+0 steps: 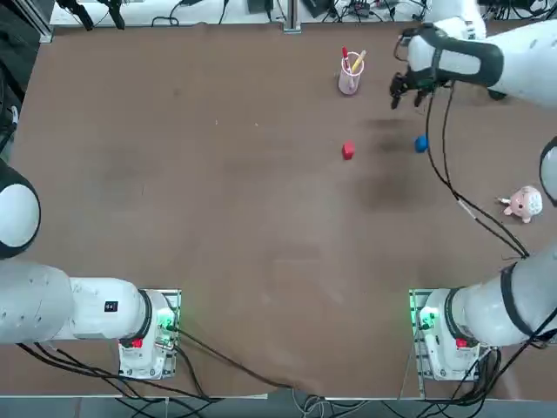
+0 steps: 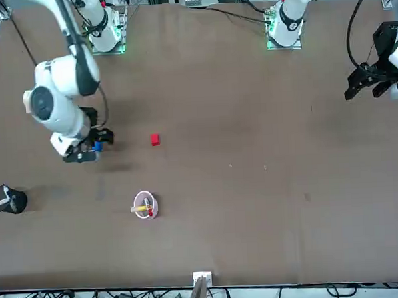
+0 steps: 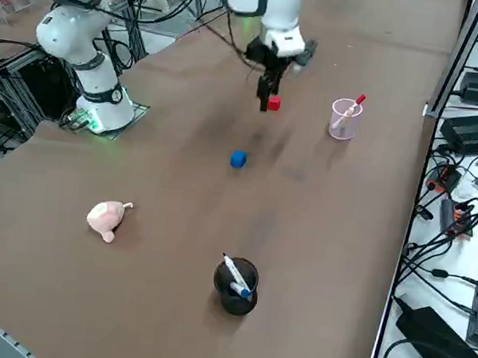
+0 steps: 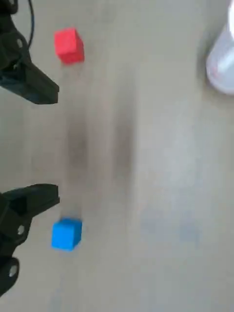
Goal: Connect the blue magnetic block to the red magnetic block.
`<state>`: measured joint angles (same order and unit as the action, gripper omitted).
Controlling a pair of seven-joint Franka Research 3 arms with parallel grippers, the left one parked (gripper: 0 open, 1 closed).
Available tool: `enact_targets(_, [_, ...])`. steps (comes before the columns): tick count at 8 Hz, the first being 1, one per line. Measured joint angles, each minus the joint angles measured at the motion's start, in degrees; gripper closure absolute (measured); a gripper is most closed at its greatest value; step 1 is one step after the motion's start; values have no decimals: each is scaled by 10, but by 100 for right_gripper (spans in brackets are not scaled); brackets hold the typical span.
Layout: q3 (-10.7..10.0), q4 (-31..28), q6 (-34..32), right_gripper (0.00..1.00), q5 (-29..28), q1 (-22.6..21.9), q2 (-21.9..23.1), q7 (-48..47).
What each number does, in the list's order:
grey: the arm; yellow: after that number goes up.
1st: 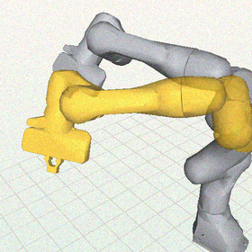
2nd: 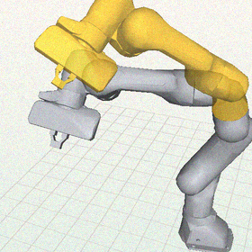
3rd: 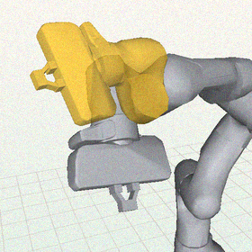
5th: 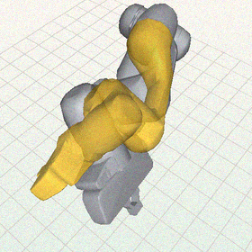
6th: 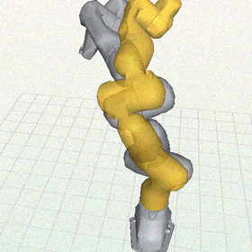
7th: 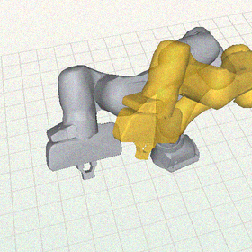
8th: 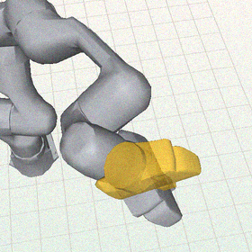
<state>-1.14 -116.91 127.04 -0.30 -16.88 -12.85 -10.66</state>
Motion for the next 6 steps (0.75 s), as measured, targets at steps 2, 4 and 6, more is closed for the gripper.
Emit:
enact_targets(2, [1, 0, 27, 1, 0, -54, -21, -33])
enact_targets(4, [2, -1, 72, 1, 0, -113, -50, -102])
enact_targets(6, [1, -2, 114, 1, 0, -153, -95, -159])
